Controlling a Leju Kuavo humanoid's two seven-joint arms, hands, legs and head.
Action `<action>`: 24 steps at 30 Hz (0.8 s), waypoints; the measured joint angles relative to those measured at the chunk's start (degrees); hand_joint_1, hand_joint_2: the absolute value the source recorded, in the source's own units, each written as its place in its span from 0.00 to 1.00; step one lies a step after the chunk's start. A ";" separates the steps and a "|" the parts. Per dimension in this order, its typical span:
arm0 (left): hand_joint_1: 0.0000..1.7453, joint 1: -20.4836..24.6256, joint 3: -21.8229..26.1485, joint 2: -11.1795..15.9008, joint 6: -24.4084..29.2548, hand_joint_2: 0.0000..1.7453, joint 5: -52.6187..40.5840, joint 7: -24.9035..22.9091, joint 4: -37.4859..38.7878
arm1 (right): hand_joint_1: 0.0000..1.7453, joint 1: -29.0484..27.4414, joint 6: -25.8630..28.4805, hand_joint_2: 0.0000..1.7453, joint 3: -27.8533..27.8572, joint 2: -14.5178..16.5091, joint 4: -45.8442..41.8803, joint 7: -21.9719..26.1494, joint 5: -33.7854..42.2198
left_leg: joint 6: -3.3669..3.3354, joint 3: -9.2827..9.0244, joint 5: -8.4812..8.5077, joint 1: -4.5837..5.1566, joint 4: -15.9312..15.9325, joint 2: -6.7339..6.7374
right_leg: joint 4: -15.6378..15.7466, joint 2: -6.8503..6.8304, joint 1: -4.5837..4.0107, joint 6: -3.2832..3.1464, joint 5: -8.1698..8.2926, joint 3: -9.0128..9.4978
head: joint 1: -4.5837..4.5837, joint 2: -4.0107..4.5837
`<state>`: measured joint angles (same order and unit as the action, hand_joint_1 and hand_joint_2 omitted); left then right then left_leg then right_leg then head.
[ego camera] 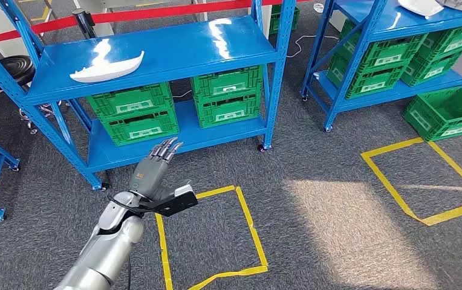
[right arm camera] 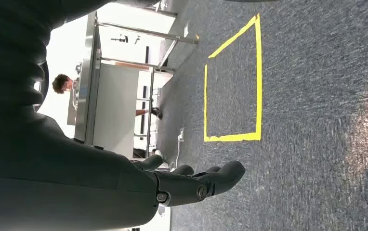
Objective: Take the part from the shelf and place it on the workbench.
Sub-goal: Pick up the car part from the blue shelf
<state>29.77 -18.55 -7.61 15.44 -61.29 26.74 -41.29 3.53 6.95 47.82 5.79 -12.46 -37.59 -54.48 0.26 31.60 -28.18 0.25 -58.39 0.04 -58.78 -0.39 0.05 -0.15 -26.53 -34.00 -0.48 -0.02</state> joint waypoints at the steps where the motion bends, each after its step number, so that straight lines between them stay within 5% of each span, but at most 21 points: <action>1: 0.00 -0.05 0.00 0.03 0.00 0.00 0.01 0.07 0.00 | 0.00 0.00 -0.01 1.00 0.03 0.00 0.00 0.00 0.00 | 0.00 0.00 0.00 0.00 0.00 0.00 | 0.00 0.00 0.00 0.00 0.00 0.00 | 0.00 0.00; 24: 0.00 -0.61 0.42 0.12 -0.49 0.00 0.05 -0.23 -0.02 | 0.00 0.07 0.50 1.00 1.25 0.01 0.00 0.02 -1.23 | 0.00 0.01 0.00 0.00 0.00 0.00 | 0.00 0.00 0.00 0.00 0.00 -0.01 | 0.00 0.00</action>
<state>29.17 -18.13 -7.49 14.95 -61.23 26.51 -41.31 3.60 7.45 49.07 5.80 -12.46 -37.58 -55.71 0.26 31.61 -28.18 0.25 -58.38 0.04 -58.78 -0.40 0.05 -0.15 -26.54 -34.01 -0.48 -0.02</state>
